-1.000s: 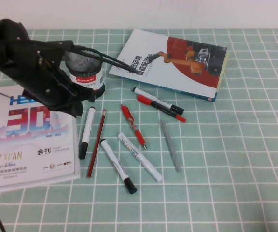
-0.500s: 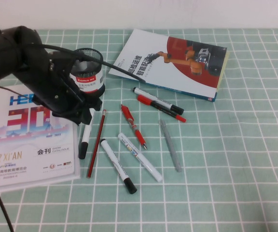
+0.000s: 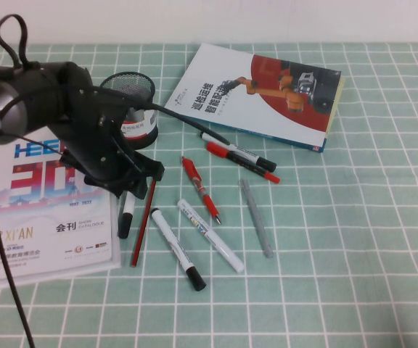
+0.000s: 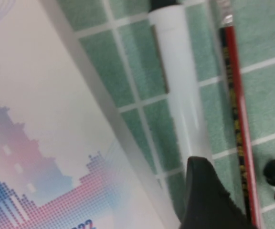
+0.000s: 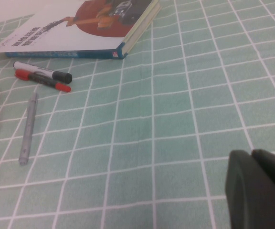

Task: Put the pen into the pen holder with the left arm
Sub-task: Pick up the pen on the table

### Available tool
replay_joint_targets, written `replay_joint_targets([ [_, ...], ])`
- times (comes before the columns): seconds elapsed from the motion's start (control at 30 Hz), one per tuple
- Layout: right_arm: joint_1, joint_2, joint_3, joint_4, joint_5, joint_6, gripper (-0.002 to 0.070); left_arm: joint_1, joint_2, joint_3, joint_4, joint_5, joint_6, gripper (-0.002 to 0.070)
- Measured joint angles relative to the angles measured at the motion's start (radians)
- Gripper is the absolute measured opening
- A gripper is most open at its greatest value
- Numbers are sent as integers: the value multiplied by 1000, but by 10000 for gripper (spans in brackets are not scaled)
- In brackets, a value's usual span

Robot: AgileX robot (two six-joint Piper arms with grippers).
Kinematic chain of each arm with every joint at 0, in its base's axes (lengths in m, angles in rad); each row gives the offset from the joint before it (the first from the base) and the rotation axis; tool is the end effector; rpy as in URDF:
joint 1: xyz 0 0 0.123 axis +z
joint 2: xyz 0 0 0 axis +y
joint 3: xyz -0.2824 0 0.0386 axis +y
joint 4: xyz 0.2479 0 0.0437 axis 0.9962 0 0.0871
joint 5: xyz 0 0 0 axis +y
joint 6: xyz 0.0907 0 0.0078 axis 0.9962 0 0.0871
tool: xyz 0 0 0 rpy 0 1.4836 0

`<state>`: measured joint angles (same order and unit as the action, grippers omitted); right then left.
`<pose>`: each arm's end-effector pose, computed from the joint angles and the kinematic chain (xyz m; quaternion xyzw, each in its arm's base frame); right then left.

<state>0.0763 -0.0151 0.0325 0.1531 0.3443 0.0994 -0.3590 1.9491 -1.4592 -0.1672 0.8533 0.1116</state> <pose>0.0527 0.0087 0.1723 0.0510 0.7943 0.1166 0.5940 0.3779 -0.1540 0.2074 0.1863 0.9674 -0.0895 0.1463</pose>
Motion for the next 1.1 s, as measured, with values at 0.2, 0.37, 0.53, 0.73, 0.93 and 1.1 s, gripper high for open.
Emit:
replay_joint_targets([
  [0.2, 0, 0, 0, 0, 0, 0, -20, -2, 17, 0, 43, 0, -36, 283],
  [0.37, 0, 0, 0, 0, 0, 0, -20, -4, 39, -1, 59, -4, -48, 283],
  [0.53, 0, 0, 0, 0, 0, 0, -20, -24, 52, -2, 88, -19, -51, 283],
  [0.73, 0, 0, 0, 0, 0, 0, -20, -27, 57, -2, 104, -21, -51, 283],
  [0.93, 0, 0, 0, 0, 0, 0, -20, -29, 68, -8, 115, -15, -53, 283],
  [1.1, 0, 0, 0, 0, 0, 0, -20, -37, 70, -8, 126, -15, -53, 283],
])
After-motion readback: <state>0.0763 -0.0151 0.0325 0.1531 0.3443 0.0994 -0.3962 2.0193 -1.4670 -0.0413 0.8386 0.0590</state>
